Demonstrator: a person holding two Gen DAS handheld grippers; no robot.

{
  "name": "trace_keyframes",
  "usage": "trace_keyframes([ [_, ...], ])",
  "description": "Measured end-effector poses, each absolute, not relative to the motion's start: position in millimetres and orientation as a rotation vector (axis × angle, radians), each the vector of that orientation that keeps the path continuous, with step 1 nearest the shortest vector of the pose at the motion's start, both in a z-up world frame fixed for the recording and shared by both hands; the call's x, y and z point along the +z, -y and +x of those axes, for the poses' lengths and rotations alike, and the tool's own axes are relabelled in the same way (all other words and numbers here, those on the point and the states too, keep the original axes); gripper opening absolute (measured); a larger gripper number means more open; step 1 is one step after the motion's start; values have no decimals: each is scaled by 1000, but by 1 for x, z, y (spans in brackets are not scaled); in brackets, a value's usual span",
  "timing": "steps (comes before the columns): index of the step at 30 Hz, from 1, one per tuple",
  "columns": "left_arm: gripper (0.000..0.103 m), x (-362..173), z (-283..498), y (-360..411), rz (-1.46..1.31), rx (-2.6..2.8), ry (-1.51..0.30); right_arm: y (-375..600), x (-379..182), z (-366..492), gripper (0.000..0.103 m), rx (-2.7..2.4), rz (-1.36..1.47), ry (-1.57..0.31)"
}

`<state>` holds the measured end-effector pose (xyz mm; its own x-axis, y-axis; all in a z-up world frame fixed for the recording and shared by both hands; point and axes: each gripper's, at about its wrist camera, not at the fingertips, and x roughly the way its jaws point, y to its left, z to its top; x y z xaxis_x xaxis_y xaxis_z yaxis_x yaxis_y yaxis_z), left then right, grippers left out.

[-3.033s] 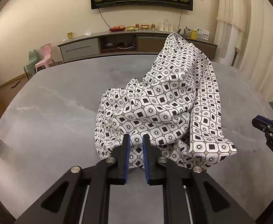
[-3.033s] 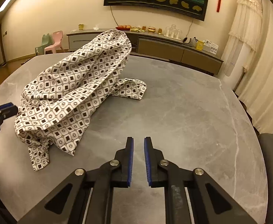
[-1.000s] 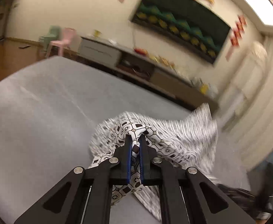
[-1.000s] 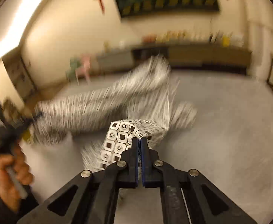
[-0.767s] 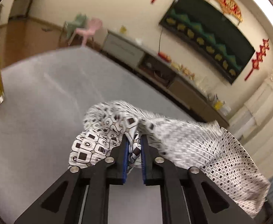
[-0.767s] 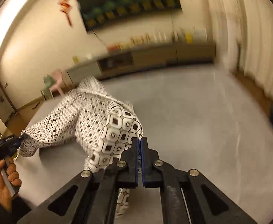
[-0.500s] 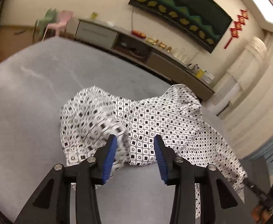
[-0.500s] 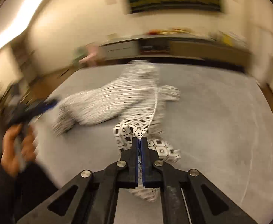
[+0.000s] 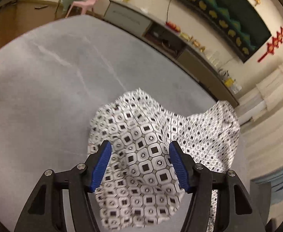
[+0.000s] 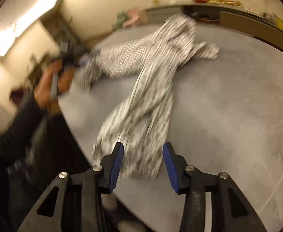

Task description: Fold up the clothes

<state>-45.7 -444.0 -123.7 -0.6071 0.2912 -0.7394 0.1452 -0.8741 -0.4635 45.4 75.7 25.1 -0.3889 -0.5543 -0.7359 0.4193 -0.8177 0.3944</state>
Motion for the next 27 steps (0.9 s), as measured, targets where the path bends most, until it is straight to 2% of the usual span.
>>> trace_keyframes([
  [2, 56, -133, -44, 430, -1332, 2628, 706, -78, 33, 9, 61, -2306, 1213, 275],
  [4, 7, -135, -42, 417, -1289, 2625, 607, -68, 37, -31, 64, -2417, 1228, 275],
  [8, 2, -128, -10, 407, -1200, 2566, 455, -46, 26, -113, 64, -2534, 1300, 176],
  [12, 3, -128, 44, 413, -1164, 2385, 304, -24, -11, -184, 63, -2452, 1377, 144],
  [13, 5, -128, 50, 415, -1179, 2361, 262, -18, -19, -195, 43, -2437, 1403, 115],
  [14, 5, -129, 55, 419, -1191, 2340, 233, -16, -25, -204, 7, -2440, 1432, 75],
  [17, 18, -125, 58, 439, -1207, 2311, 229, -17, -15, -216, 4, -2525, 1388, -12],
  [19, 24, -111, 53, 450, -1181, 2322, 255, -29, 30, -194, 4, -2644, 1222, -38],
  [21, 29, -98, 44, 465, -1182, 2366, 308, -52, 84, -153, 4, -2720, 1034, 43],
  [23, 37, -86, 29, 480, -1196, 2446, 382, -69, 106, -125, 4, -2813, 1004, -26],
  [25, 48, -80, 13, 489, -1206, 2526, 417, -91, 102, -113, 4, -2930, 1083, -132],
  [27, 52, -88, -12, 480, -1244, 2554, 385, -113, 86, -104, 4, -3001, 1185, -155],
])
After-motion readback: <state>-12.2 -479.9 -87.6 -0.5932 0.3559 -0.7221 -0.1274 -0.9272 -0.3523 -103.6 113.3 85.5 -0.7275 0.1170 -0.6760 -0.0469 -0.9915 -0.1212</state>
